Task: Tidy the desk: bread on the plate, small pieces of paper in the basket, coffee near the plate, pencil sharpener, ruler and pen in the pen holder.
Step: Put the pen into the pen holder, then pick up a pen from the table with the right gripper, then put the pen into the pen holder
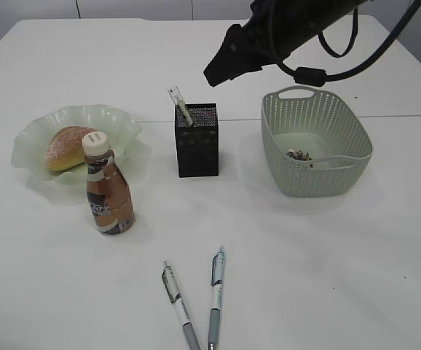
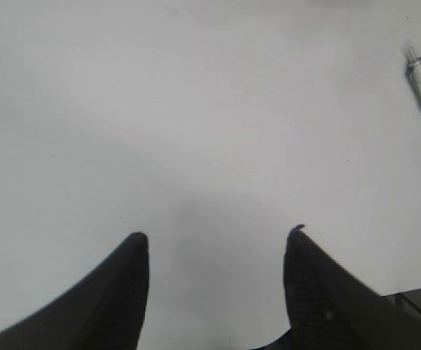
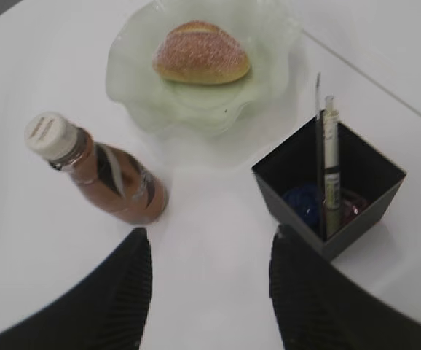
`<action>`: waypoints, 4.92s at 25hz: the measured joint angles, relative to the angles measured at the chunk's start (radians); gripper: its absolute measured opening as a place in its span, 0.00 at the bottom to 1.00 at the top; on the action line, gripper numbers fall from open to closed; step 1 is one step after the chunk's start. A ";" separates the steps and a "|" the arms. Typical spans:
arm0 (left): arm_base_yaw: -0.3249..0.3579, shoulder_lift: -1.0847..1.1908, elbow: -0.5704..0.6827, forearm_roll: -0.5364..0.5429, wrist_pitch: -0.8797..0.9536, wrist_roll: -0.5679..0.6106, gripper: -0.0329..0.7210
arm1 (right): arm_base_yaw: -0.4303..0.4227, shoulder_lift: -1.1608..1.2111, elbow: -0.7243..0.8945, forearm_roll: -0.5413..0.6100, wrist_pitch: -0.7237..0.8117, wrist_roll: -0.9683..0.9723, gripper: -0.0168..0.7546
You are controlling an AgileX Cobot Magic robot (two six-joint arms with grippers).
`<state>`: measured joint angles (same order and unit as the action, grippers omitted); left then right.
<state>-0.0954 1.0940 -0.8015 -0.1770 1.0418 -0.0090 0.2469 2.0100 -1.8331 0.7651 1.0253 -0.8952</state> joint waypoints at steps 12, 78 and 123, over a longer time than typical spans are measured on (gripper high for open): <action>0.000 0.000 0.000 0.002 -0.049 0.000 0.62 | 0.240 -0.066 0.100 -0.449 0.183 0.662 0.52; 0.000 0.000 0.000 -0.021 -0.169 0.000 0.62 | 0.423 0.198 0.285 -0.683 -0.032 1.465 0.13; 0.000 0.000 0.000 -0.057 -0.171 0.000 0.62 | -0.028 0.208 0.013 0.897 -0.350 -0.713 0.13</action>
<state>-0.0954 1.0940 -0.8015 -0.2341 0.8711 -0.0090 0.2194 2.2176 -1.8203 1.6616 0.6755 -1.6079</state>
